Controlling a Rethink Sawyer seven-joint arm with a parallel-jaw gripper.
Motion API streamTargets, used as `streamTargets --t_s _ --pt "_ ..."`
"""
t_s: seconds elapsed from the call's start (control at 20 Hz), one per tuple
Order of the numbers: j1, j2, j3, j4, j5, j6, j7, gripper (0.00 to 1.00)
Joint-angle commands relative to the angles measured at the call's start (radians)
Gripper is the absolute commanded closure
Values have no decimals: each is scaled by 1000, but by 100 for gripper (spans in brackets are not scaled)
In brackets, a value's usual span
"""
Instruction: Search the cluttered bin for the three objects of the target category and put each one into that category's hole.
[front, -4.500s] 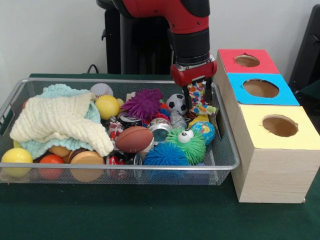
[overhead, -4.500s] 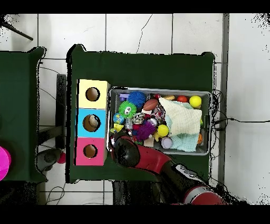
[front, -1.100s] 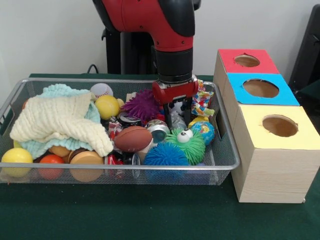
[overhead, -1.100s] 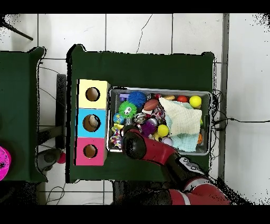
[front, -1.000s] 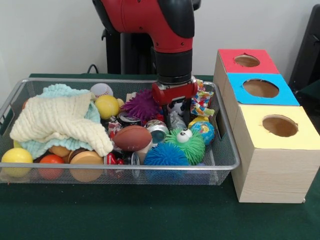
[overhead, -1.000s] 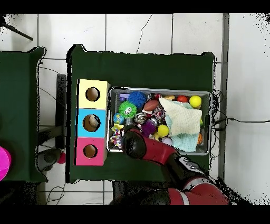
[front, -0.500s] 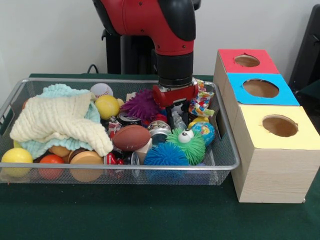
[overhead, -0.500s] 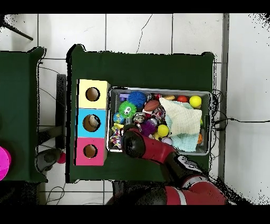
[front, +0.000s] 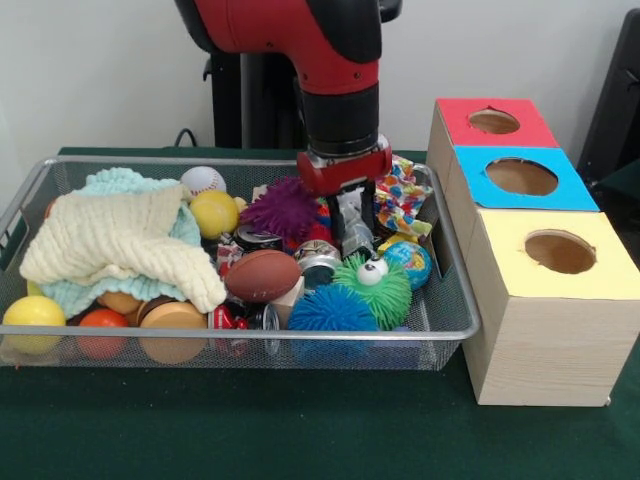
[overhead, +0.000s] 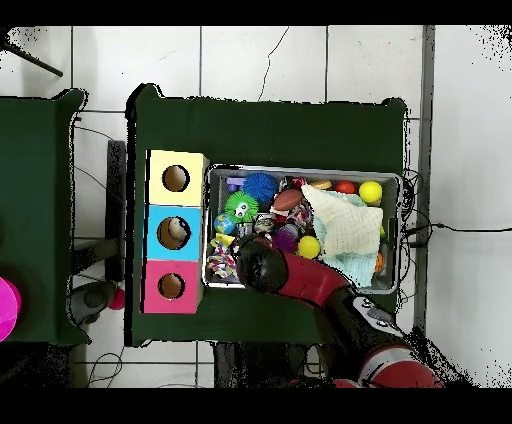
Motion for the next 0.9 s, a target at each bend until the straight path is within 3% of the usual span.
streamTargets --t_s 0.05,0.4,0.6,0.7,0.75,0.9 --pt "-43 -160 107 1 15 327 68 100" --pt "-83 -229 171 22 26 416 69 100" --pt "-108 -233 203 47 50 407 99 100" --pt "-142 -218 247 95 113 384 144 100" --pt "-184 -190 308 141 167 338 171 100" --pt "-233 -147 390 186 220 281 188 100"
